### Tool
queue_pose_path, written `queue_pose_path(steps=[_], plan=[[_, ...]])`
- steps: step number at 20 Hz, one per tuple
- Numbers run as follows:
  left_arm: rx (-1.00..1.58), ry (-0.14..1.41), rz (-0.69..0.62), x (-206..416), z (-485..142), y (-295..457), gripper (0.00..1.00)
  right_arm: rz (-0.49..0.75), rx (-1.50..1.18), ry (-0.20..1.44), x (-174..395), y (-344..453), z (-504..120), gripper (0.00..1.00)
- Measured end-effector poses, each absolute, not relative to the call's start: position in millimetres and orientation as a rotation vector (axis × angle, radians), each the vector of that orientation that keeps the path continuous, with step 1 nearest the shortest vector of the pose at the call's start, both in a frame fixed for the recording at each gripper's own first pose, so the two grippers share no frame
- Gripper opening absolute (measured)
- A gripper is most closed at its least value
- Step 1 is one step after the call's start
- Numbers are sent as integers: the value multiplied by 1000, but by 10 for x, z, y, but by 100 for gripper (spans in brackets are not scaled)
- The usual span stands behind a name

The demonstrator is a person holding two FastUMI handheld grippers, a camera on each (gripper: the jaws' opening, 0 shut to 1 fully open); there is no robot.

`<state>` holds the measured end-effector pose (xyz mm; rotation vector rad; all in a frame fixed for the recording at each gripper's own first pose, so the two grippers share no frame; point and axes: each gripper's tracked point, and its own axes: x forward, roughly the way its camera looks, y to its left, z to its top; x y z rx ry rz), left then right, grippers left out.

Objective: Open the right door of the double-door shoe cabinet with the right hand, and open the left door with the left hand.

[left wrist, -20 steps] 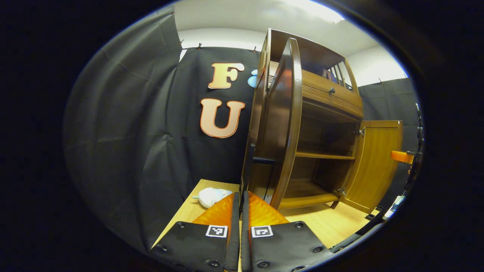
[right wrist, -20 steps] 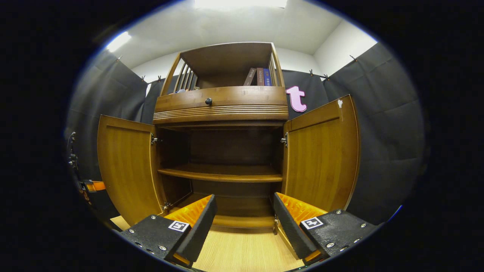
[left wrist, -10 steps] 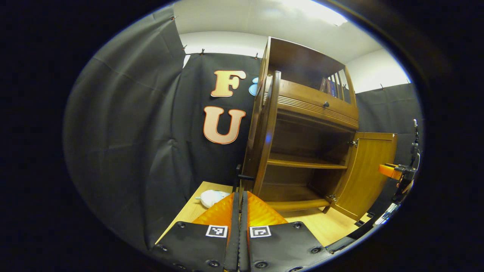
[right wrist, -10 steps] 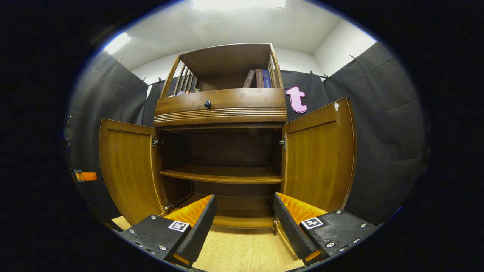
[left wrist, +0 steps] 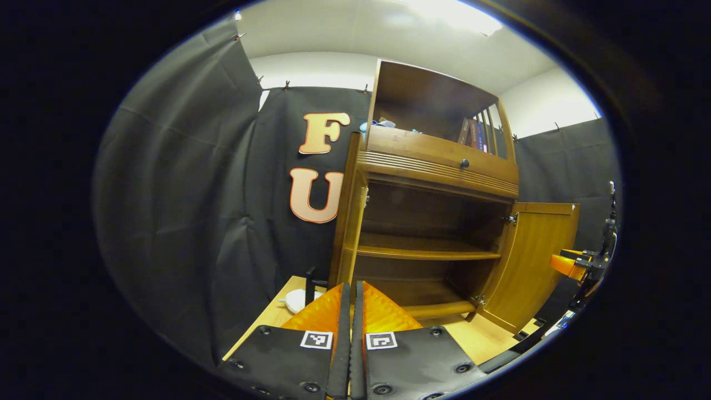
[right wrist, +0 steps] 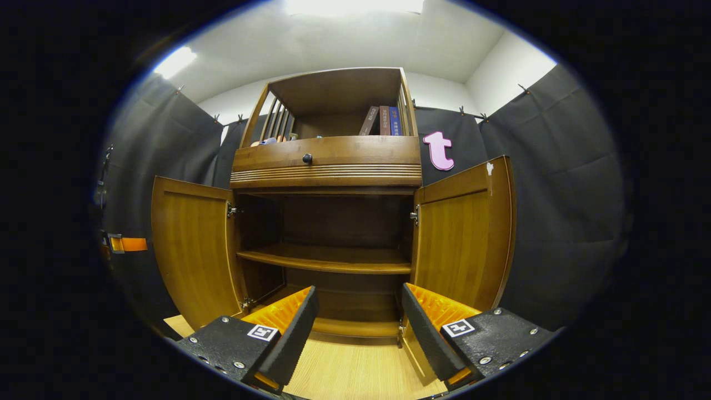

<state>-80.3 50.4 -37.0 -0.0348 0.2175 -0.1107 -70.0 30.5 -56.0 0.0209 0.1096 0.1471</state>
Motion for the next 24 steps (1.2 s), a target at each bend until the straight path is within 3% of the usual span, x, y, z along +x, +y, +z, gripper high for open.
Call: queue_pose_path(steps=[1, 2, 3, 4, 7, 14, 19, 20, 24], plan=[[-32, 214, -116, -772, -336, 427, 9, 148, 21, 109, -698, 285, -547, 92], [-27, 206, -122, -756, -296, 350, 5, 151, 24, 105, -701, 268, -529, 92], [-18, 199, -130, -729, -246, 268, 16, 153, 25, 103, -695, 259, -517, 92], [-9, 190, -135, -695, -214, 185, 11, 151, 26, 100, -683, 237, -501, 92], [14, 166, -141, -645, -146, -17, 34, 140, 23, 94, -658, 157, -453, 92], [21, 144, -158, -434, -124, -383, 77, 130, 18, 72, -633, 16, -328, 92], [-7, 116, -180, -338, -80, -530, 99, 121, 20, 62, -605, -63, -301, 92], [-4, 117, -177, -304, -86, -534, 94, 121, 19, 60, -589, -71, -296, 92], [22, 115, -178, -183, -134, -627, 94, 120, 12, 60, -494, -88, -328, 92]])
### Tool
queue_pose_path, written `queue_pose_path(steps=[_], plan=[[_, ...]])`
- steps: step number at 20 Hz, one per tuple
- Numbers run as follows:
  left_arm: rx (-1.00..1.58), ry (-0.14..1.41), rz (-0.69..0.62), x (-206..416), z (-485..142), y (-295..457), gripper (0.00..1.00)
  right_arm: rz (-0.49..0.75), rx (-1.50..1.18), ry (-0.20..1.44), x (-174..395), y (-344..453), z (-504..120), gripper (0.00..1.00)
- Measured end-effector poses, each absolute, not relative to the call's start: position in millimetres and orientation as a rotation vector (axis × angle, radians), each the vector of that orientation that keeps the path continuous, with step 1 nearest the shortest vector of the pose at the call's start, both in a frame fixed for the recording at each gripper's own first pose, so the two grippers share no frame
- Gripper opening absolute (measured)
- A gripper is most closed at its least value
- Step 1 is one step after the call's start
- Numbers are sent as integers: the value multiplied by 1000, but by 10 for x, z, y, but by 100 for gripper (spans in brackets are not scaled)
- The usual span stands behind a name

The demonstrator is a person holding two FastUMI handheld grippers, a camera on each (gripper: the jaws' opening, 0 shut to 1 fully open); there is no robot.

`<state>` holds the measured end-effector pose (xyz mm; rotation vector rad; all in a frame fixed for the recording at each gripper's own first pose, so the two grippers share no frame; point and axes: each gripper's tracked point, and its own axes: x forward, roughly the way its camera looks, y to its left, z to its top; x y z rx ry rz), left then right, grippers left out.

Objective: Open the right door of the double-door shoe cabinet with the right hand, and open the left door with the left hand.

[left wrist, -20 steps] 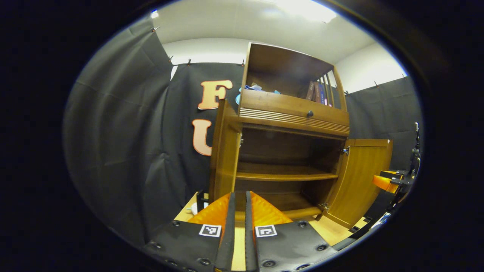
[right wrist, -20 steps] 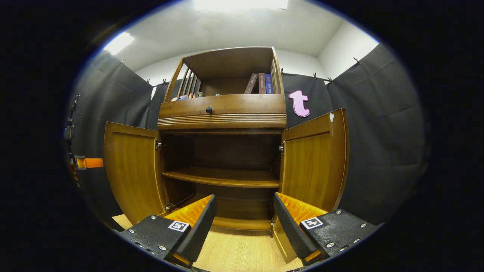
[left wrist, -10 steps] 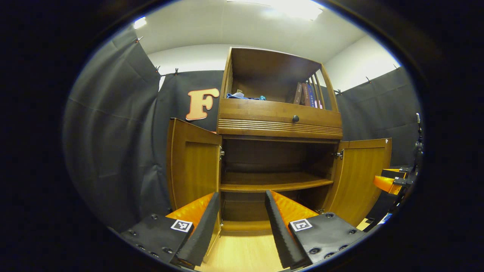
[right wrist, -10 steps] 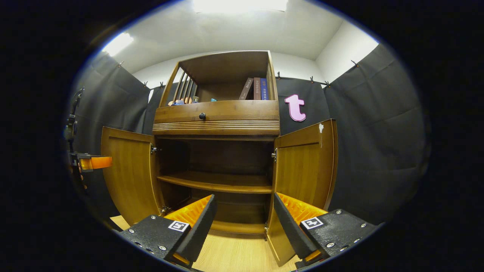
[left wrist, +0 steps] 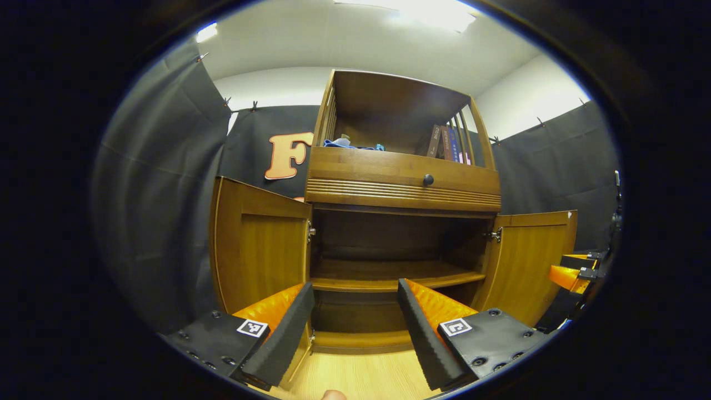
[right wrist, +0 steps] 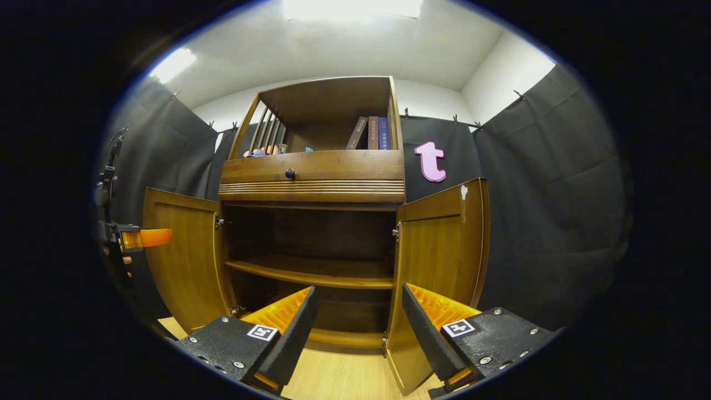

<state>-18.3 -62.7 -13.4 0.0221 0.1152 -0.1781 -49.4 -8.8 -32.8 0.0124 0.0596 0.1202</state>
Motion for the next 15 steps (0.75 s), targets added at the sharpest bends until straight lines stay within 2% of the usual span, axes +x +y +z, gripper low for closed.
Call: queue_pose_path(steps=[5, 7, 11, 12, 13, 15], plan=[[45, 133, -200, 26, -259, -740, 94, 127, 31, 75, -279, -99, -350, 92], [43, 142, -200, 112, -319, -771, 94, 128, 28, 67, -210, -102, -328, 98], [61, 149, -196, 216, -409, -800, 94, 132, 20, 53, -139, -122, -351, 98], [57, 144, -195, 255, -405, -820, 99, 132, 20, 55, -111, -129, -372, 98], [51, 142, -195, 290, -413, -846, 94, 131, 20, 57, -69, -140, -393, 98], [43, 142, -206, 350, -451, -917, 94, 130, 9, 63, -1, -167, -436, 98]])
